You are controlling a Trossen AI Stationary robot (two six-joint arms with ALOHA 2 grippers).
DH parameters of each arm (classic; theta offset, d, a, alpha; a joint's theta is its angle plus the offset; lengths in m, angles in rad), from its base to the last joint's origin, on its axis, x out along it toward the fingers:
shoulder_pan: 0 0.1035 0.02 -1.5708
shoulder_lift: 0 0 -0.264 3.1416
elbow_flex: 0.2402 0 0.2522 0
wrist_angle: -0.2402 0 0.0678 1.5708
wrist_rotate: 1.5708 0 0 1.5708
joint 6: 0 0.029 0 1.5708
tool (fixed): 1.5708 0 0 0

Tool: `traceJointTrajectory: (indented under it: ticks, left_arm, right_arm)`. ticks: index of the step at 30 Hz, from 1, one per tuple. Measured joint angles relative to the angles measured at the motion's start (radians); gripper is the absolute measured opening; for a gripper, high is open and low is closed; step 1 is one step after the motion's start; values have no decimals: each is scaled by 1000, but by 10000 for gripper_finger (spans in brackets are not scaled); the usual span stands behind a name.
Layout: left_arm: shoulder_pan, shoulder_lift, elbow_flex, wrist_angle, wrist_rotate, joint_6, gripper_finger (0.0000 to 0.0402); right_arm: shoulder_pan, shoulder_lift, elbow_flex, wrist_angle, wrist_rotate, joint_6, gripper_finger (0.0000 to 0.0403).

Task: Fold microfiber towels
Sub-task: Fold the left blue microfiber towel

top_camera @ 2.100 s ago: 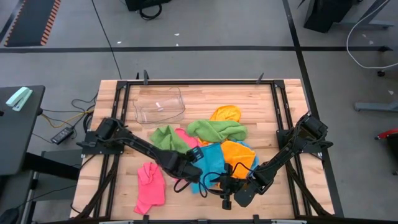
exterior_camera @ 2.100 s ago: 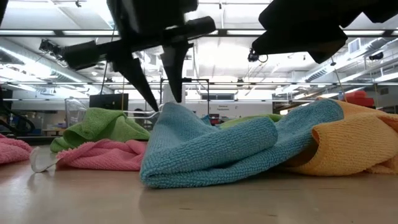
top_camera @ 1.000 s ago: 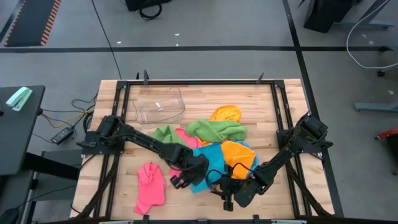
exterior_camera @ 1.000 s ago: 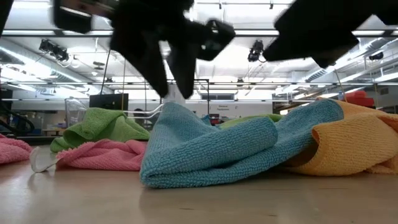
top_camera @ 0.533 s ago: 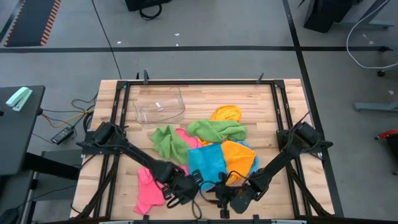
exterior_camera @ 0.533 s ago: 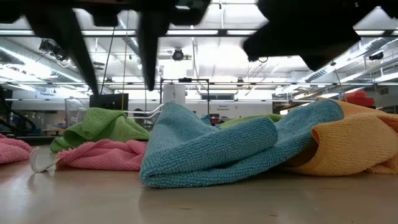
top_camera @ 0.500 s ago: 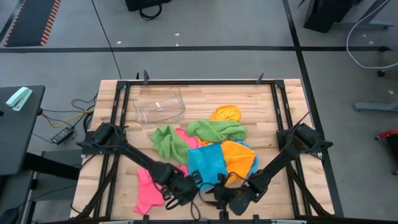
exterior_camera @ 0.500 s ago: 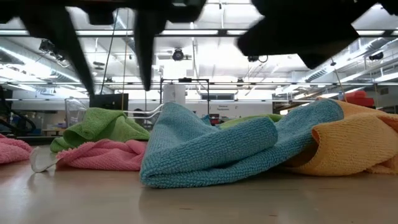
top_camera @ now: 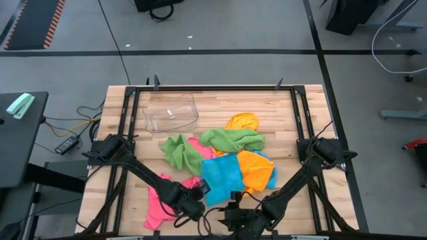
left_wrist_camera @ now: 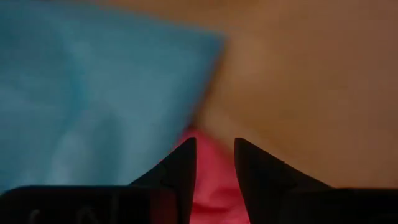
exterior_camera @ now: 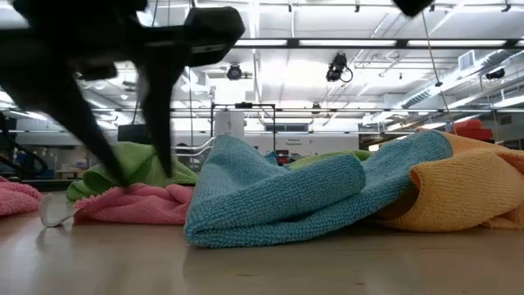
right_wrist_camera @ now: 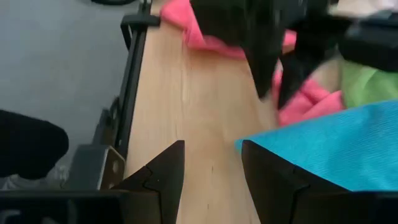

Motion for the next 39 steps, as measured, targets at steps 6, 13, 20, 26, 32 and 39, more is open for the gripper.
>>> traceJointTrajectory:
  ticks: [6,13,20,26,32,39]
  left_arm:
    - [-15,0,-30,92,-98,102,111]
    - [-19,36,-30,133,-133,210,158]
    - [-30,99,-28,233,-211,343,187]
    - [-30,107,-27,231,-241,257,156]
    - [-23,111,-31,234,-265,228,92]
    - [-16,100,-15,216,-81,154,12]
  right_arm:
    - [13,0,0,-3,33,46,168]
    - [13,0,-1,-2,58,76,168]
    - [16,1,-2,0,68,80,168]
    - [18,1,-3,30,67,91,168]
    - [17,19,-4,80,73,48,168]
    - [13,74,-4,142,121,-12,168]
